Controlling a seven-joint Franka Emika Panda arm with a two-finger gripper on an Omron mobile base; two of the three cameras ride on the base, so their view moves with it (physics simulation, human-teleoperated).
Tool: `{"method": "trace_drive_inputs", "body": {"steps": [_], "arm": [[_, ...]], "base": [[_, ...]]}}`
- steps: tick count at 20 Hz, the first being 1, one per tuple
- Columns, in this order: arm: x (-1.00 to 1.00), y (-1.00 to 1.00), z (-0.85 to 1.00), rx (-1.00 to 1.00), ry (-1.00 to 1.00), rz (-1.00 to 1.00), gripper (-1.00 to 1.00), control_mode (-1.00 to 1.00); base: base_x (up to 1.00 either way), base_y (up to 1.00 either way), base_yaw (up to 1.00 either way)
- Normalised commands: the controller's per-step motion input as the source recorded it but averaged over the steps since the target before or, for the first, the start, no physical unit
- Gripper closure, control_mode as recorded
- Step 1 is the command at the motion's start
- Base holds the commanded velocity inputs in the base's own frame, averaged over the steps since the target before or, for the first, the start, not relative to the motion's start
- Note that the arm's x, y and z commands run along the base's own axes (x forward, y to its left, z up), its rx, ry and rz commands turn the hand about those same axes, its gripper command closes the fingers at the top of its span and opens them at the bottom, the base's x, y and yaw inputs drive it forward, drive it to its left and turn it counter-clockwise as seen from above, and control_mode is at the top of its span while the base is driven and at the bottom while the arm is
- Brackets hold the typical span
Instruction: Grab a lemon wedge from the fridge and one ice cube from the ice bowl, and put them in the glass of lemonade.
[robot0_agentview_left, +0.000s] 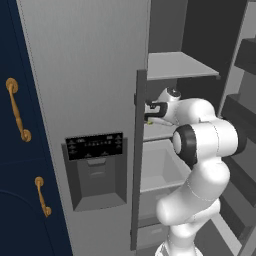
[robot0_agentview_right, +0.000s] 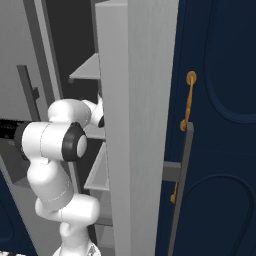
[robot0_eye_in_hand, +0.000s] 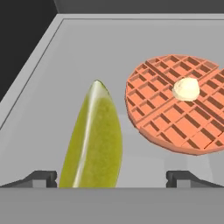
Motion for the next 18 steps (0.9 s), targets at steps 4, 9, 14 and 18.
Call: {"method": "trace_drive_inputs", "body": {"steps": [4, 9, 14, 18], "arm": [[0.00, -0.02, 0.09, 0.06, -0.05, 0.00, -1.00, -1.00], [0.29, 0.00, 0.00, 0.00, -0.01, 0.00, -1.00, -1.00], [0.13, 0.00, -0.27, 0.00, 0.00, 0.00, -1.00, -1.00], [0.00, 0.00, -0.52, 0.00, 0.00, 0.00, -1.00, -1.00]], "base": [[0.00, 0.00, 0.00], [0.00, 0.00, 0.00], [0.00, 0.00, 0.00], [0.00, 0.00, 0.00]]}}
